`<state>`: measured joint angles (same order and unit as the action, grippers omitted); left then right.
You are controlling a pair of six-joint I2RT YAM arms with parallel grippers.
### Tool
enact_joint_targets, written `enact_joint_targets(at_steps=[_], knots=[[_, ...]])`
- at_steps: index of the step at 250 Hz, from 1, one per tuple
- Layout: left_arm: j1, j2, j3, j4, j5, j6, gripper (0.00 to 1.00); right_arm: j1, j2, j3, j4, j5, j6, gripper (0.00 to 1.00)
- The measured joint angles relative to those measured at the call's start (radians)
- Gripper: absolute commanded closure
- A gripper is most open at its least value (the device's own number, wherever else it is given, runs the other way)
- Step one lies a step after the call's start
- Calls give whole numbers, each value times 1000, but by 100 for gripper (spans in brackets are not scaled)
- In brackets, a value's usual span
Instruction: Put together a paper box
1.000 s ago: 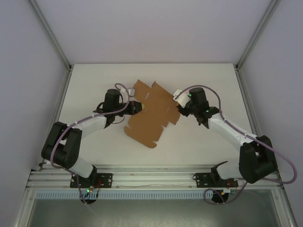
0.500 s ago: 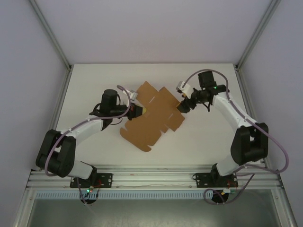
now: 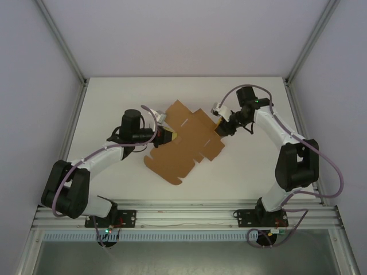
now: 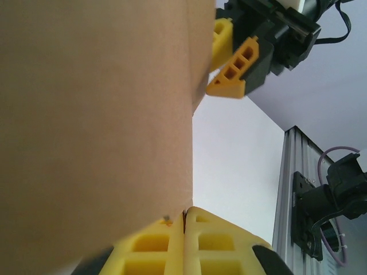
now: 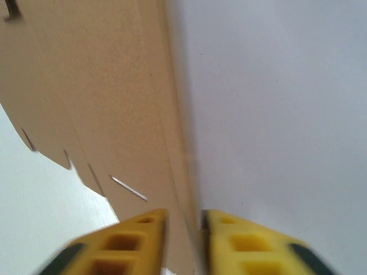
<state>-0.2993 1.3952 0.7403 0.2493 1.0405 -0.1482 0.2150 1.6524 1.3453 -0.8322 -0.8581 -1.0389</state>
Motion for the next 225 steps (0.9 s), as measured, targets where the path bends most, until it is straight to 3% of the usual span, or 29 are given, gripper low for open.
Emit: enact_joint_targets(at_steps=[13,60,78,92,123,177,225], knots=[[0,0,-1,3,0,-1,100,0,0,6,-14,-11,-9,100],[0,1,-4,7,-33,-37,98,-2,0,11,-29,-14,0,100],[-2,12,-1,8,-75,-56,69,17,-16,-25,60,42,65,100],[-4,34,9,2,-126,-67,35,60,-53,-96,175,174,113,100],[1,87,29,-38,-246,-99,1,179,-129,-268,414,526,144,100],[42,115,29,-108,-373,-164,0,281,-150,-441,887,966,1,100],[118,114,30,-127,-398,-200,0,346,-117,-550,1250,1141,-255,100]])
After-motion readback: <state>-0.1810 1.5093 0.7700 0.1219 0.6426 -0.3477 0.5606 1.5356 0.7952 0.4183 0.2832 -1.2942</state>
